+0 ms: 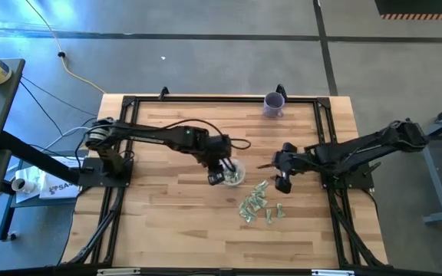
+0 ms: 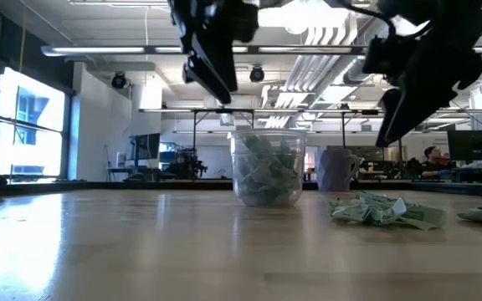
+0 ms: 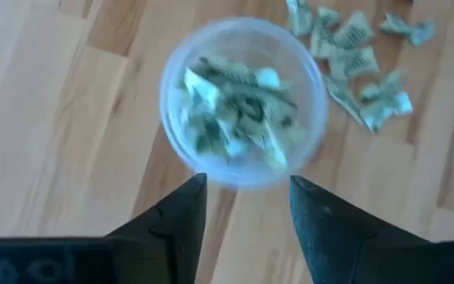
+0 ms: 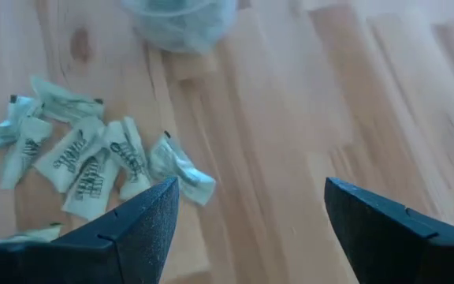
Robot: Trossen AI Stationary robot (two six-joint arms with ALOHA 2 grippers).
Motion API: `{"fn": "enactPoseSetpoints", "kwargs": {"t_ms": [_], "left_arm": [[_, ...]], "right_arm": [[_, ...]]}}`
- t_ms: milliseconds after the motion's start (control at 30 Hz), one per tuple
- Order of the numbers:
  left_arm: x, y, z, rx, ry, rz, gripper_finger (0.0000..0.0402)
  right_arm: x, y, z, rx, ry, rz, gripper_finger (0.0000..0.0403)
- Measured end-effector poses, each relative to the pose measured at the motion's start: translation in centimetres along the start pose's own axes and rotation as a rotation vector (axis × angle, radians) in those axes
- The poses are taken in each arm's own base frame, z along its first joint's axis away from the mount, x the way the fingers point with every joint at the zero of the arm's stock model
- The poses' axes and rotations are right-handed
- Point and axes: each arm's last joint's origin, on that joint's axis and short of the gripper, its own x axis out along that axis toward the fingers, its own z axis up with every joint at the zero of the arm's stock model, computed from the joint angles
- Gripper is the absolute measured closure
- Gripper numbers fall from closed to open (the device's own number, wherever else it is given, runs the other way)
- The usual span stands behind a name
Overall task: Pick and place Stevia / Truvia into bins
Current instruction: Put the green stevia packet into the transparent bin
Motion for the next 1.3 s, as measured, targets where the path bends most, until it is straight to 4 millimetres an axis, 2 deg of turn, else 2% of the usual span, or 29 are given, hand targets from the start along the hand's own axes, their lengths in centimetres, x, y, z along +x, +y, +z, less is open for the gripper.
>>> {"fn": "enactPoseSetpoints", "kwargs": {"t_ms": [133, 233, 367, 600, 767, 1033, 1300], "left_arm": [[-1.9, -1.2, -1.1, 0.015, 0.001, 0.033, 0.0198], [-2.3, -2.2, -1.9, -0.008, -0.016, 0.086, 0.0208], [-1.5, -3.1, -3.6, -0.07, -0.004, 0.148, 0.0217], [0.6, -3.6, -6.6, -0.203, 0.073, 0.191, 0.0218], [1.4, -3.6, -6.8, -0.242, 0.057, 0.155, 0.022], [1.1, -3.1, -7.6, -0.298, -0.046, 0.073, 0.0221], [1.4, -1.5, -10.4, -0.457, -0.104, 0.064, 0.0221]], "right_arm": [[2.3, 0.0, 0.5, -0.178, 0.019, 0.011, 0.0096], [3.7, 0.2, 0.4, -0.328, 0.047, 0.011, 0.0096], [5.4, 0.5, 0.0, -0.424, 0.106, 0.058, 0.0096], [7.1, 0.8, -0.8, -0.401, 0.196, 0.13, 0.0105], [7.2, 0.9, -0.8, -0.396, 0.194, 0.156, 0.015], [7.5, 1.1, -0.4, -0.391, 0.149, 0.189, 0.0235], [8.8, 0.3, -0.7, -0.338, 0.213, 0.184, 0.0289]]}}
